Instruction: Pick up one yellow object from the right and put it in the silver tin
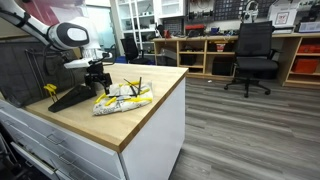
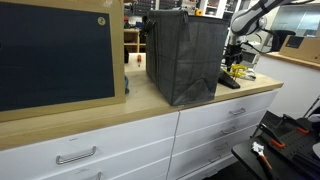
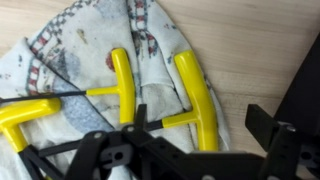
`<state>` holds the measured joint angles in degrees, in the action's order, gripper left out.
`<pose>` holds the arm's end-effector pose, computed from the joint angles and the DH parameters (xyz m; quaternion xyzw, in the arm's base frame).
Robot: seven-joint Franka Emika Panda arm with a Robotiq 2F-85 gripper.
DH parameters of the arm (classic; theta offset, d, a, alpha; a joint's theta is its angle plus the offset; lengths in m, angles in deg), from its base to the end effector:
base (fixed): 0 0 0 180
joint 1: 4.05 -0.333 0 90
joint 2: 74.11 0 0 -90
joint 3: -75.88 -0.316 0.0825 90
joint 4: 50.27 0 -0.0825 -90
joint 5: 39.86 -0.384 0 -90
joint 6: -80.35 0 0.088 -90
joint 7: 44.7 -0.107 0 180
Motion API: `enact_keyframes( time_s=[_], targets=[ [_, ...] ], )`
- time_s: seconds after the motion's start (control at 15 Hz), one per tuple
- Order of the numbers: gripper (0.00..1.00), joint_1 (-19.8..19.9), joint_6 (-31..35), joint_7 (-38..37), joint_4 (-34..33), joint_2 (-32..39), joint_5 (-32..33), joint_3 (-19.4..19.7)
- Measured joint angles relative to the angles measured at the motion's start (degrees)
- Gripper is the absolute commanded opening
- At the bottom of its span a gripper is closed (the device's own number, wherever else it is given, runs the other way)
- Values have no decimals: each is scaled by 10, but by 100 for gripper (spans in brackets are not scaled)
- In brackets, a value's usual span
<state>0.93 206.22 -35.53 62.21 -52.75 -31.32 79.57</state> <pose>0.5913 -0.0942 0.2734 0.9938 0.0534 -0.0792 0.0574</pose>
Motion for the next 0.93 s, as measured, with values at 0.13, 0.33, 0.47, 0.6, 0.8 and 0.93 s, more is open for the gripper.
enact_keyframes(
  time_s=[0.13, 0.33, 0.47, 0.6, 0.8, 0.93],
  targets=[
    [100, -2, -12, 31, 0, -1, 0, -10],
    [100, -2, -28, 66, 1, 0, 0, -19],
    [100, -2, -36, 87, 2, 2, 0, -19],
    [100, -2, -43, 103, 3, 2, 0, -19],
    [72, -1, -59, 123, 5, 2, 0, -19],
    [63, -1, -63, 134, 7, 2, 0, -20]
  ],
)
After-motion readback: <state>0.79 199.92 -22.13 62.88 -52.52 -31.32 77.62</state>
